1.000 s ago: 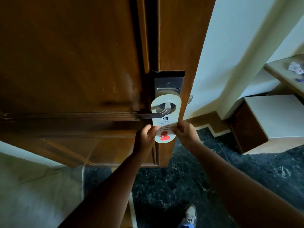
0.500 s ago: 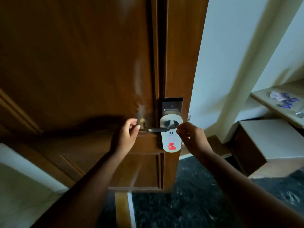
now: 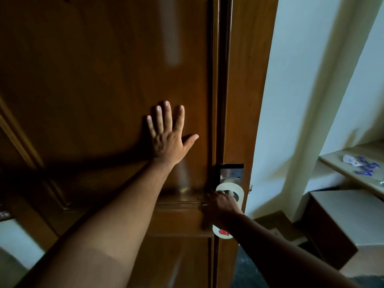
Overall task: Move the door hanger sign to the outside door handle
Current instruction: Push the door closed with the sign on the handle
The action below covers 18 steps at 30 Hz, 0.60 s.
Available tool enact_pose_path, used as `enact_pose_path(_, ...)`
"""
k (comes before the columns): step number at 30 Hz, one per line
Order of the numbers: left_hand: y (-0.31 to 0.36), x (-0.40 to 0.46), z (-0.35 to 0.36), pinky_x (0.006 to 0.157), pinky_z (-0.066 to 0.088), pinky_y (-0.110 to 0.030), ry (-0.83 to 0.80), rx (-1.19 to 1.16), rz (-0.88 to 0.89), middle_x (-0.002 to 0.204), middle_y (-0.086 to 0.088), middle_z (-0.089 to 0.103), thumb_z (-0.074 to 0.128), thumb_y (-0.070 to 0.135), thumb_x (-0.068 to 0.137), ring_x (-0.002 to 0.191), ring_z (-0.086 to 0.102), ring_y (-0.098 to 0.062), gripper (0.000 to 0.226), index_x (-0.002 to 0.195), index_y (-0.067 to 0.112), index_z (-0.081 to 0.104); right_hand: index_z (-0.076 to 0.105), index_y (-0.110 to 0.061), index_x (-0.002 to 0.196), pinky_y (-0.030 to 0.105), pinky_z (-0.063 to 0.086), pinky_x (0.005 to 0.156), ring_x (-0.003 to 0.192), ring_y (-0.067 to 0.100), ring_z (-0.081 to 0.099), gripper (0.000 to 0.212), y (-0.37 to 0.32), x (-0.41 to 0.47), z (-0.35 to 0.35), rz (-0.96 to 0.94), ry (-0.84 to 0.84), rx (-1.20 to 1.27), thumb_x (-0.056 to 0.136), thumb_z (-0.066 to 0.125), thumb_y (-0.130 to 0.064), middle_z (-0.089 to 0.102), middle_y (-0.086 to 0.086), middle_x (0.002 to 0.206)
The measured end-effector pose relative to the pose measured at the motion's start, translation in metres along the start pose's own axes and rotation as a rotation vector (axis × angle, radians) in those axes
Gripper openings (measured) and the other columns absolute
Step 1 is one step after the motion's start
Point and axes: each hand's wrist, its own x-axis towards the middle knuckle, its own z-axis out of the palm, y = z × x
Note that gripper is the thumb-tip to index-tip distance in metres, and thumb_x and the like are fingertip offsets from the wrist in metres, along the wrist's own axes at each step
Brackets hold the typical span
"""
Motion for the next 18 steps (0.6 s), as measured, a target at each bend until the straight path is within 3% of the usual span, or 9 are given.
enact_pose_path(3,-0.001,0.004,0.015,0.115,0.004,-0.064,0.069,-0.011,-0.001,0.162,-0.024,0.017,0.035,0.077,0.086,0.149,0.010,-0.043,0.093,0.157,0.023,0.006,0.061,-0.020,0.106,0.032,0.045,0.070,0.088,0.022,0.066,0.038,0.002,0.008,0.011,-0.026,0.071,-0.078,0.098,0.034,-0.045,0.071,0.004,0.098)
enact_pose_path(5,-0.004,0.006,0.022,0.115,0.005,-0.063,0.108,-0.019,0.003,0.161,-0.023,0.019,0.032,0.078,0.087,0.148,0.011,-0.042,0.093,0.158,0.024,0.007,0.063,-0.019,0.103,0.031,0.044,0.065,0.083,0.022,0.067,0.037,0.002,0.011,0.014,-0.027,0.084,-0.090,0.098,0.036,-0.044,0.072,0.004,0.091)
enact_pose_path(13,0.000,-0.005,0.013,0.115,0.010,-0.064,0.098,-0.032,-0.017,0.161,-0.022,0.023,0.033,0.078,0.088,0.148,0.018,-0.043,0.089,0.157,0.025,0.014,0.060,-0.017,0.104,0.037,0.053,0.069,0.081,0.024,0.067,0.030,-0.010,-0.004,0.012,-0.004,0.091,-0.079,0.098,0.040,-0.039,0.072,0.006,0.090)
enact_pose_path(18,0.001,-0.025,-0.014,0.116,0.007,-0.064,0.052,-0.009,-0.009,0.161,-0.025,0.018,0.034,0.076,0.087,0.148,0.012,-0.044,0.092,0.157,0.023,0.008,0.061,-0.017,0.106,0.037,0.053,0.068,0.076,0.026,0.069,0.020,-0.023,-0.034,0.008,-0.081,0.080,-0.003,0.096,0.045,-0.024,0.073,0.010,0.088)
